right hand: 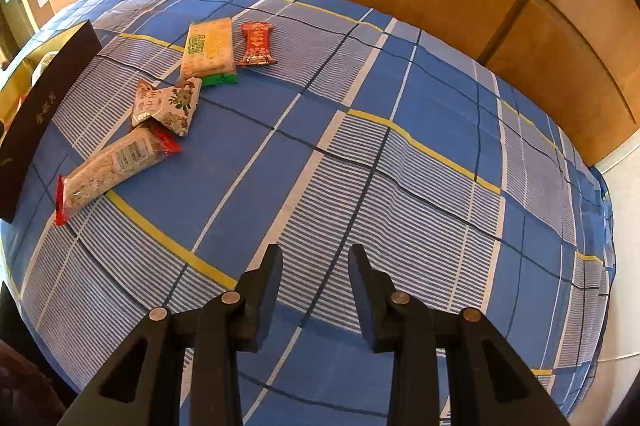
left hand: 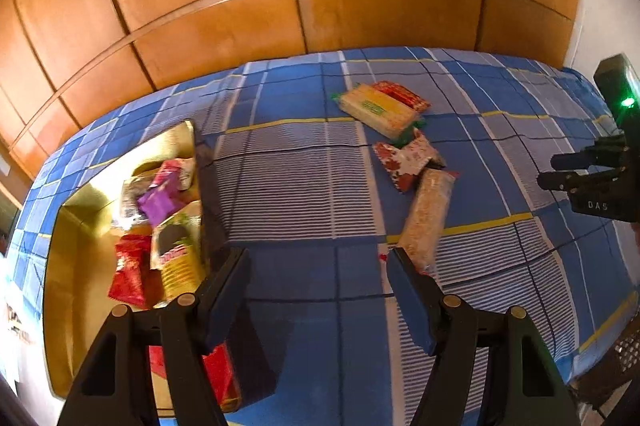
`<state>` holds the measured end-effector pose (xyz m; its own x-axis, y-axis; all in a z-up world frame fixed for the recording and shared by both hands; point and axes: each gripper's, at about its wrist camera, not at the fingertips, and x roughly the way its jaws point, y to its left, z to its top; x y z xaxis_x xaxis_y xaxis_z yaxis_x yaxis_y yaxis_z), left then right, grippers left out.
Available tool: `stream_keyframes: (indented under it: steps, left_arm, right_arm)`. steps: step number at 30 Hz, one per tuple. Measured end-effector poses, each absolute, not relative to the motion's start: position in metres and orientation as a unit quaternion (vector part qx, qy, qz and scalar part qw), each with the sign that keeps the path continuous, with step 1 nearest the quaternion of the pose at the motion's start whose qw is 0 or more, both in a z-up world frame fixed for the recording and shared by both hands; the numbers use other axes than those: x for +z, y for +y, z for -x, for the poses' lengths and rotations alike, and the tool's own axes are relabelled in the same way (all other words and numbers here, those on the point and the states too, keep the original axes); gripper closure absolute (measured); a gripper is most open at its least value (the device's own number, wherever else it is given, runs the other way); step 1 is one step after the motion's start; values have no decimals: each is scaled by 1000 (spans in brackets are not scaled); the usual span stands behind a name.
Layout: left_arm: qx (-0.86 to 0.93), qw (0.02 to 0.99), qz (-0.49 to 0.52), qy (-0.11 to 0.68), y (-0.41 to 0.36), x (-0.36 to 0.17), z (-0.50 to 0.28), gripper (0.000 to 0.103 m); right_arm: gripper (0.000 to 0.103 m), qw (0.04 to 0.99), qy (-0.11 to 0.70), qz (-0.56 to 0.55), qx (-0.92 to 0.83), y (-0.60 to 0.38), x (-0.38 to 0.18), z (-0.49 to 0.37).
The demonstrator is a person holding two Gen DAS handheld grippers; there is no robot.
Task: Organize snacks
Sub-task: 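Grasp the oat bar in the clear wrapper with the left tool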
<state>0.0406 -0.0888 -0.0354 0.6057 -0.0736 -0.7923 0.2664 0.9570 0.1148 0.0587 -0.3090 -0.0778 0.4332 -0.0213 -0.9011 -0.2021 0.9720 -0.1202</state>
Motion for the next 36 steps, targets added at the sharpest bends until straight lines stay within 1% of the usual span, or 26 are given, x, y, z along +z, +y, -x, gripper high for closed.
stream_keyframes:
  steps: [18, 30, 31, 33, 34, 36]
  left_arm:
    - [-150, 858, -122, 477, -127, -65, -74, 32]
    - [-191, 843, -149, 481, -158, -74, -98, 32]
    - [-191, 839, -149, 487, -160, -78, -103, 35]
    - [-204, 829, -140, 502, -163, -85, -109, 50]
    - [-213, 821, -136, 512, -166, -90, -110, 66]
    - [-210, 829, -144, 497, -169, -90, -105, 72]
  right_arm:
    - [68, 842, 528, 92, 56, -311, -76, -62]
    - [68, 845, 524, 86, 65, -308, -72, -62]
    - [68, 845, 524, 87, 66, -307, -72, -62]
    - [68, 845, 524, 89, 68, -306, -72, -62]
    - [68, 845, 523, 89, 68, -306, -72, -63]
    - [68, 845, 523, 88, 68, -306, -72, -62]
